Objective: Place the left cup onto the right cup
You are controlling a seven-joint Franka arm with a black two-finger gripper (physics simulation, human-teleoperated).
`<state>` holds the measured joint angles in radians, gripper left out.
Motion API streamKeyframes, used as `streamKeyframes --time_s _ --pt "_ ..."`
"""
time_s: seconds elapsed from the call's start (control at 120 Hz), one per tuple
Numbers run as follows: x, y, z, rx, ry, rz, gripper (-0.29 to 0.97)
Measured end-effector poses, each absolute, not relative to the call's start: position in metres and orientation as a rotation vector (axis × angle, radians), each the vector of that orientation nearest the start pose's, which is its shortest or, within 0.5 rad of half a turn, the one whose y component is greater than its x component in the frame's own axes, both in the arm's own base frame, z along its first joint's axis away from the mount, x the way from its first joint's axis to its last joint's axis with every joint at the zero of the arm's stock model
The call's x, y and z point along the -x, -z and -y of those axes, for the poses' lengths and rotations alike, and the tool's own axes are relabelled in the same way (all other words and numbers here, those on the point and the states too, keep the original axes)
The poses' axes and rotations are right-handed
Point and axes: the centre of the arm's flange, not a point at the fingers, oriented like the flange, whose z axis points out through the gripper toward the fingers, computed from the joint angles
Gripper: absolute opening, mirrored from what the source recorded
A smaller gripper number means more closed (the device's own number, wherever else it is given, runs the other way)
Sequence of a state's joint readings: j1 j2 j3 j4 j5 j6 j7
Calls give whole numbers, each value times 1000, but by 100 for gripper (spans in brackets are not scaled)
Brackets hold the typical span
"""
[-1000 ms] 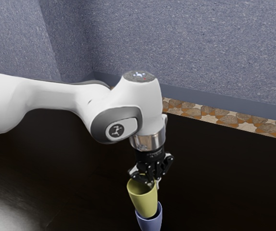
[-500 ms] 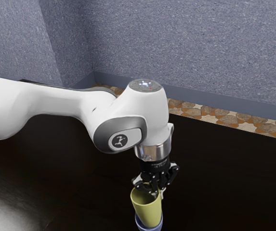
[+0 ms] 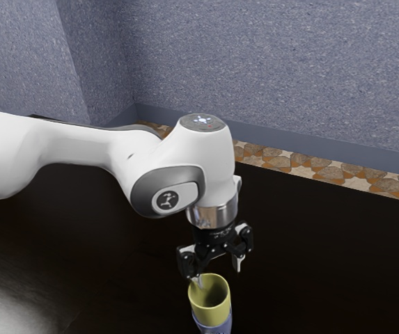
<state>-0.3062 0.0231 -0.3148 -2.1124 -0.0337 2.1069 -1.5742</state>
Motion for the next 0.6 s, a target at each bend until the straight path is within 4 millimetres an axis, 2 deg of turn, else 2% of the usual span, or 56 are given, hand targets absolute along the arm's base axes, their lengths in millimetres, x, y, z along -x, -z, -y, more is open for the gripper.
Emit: streamKeyframes --time_s 0.367,0.6 --pt "-439 -403 319 2787 -64 1428 66" --pt "-437 -413 318 2799 -28 1394 67"
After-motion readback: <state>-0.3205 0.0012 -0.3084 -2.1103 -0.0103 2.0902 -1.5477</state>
